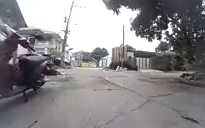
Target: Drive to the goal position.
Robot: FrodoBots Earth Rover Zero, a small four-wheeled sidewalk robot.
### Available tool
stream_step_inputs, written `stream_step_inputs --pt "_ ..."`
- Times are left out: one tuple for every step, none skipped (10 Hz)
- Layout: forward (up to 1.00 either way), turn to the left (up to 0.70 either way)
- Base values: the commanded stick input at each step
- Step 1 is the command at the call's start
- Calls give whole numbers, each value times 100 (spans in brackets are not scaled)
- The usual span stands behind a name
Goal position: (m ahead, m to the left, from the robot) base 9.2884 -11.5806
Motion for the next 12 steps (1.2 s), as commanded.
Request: stream_step_inputs --pt "11 0" --pt "10 0" --pt "11 0" --pt "11 0" --pt "11 0" --pt "11 0" --pt "10 0" --pt "10 0" --pt "11 0" --pt "10 0" --pt "11 0" --pt "10 0"
